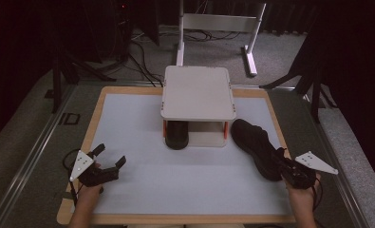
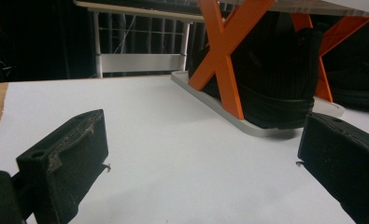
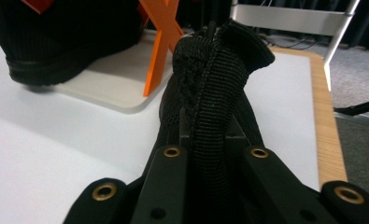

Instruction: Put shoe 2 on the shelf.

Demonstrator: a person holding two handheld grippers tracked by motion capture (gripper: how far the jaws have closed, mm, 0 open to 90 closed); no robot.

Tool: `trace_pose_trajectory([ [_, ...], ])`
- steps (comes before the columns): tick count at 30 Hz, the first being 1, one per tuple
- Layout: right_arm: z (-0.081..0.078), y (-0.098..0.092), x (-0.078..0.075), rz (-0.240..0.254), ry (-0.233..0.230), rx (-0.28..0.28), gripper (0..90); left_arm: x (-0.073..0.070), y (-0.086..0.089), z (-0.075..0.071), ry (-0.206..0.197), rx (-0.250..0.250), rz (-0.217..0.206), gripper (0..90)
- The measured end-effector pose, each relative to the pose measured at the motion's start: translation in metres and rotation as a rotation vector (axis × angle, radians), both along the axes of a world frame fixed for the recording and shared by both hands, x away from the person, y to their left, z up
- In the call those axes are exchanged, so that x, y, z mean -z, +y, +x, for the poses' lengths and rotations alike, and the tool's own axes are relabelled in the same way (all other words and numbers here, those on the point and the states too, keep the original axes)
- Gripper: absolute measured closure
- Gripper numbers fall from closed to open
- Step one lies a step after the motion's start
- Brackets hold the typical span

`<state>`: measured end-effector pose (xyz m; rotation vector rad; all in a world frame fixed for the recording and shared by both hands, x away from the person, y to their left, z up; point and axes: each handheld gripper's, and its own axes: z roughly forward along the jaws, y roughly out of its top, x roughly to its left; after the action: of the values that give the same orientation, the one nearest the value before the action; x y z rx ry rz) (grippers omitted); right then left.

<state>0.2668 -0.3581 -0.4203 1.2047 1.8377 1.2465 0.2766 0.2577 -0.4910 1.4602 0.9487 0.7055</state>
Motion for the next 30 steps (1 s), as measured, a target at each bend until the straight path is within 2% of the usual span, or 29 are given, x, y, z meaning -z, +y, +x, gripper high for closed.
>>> trace_pose_trajectory([
  [1,0.0,0.0,0.0,0.0,0.0,0.0,84.9,0.0,0.0,0.0,0.0,0.0,0.0,2.1],
  [6,-0.021,0.006,-0.009,-0.002,-0.04,0.02,84.9,0.0,0.0,0.0,0.0,0.001,0.0,2.1],
  [12,-0.037,0.011,-0.017,0.006,-0.085,0.011,84.8,0.0,0.0,0.0,0.0,0.001,0.0,2.1],
  [16,-0.055,0.015,-0.028,0.022,-0.117,-0.007,84.8,0.0,0.0,0.0,-0.001,0.001,0.0,2.1],
  [21,-0.07,0.027,-0.034,0.022,-0.125,-0.048,84.8,0.0,0.0,0.0,-0.002,-0.001,0.002,2.1],
  [26,-0.075,0.047,-0.034,-0.006,-0.132,-0.095,84.7,0.0,0.0,0.0,-0.004,-0.003,0.001,2.1],
  [30,-0.069,0.06,-0.028,0.011,-0.112,-0.133,84.7,0.0,0.0,0.0,-0.005,-0.001,0.0,2.1],
])
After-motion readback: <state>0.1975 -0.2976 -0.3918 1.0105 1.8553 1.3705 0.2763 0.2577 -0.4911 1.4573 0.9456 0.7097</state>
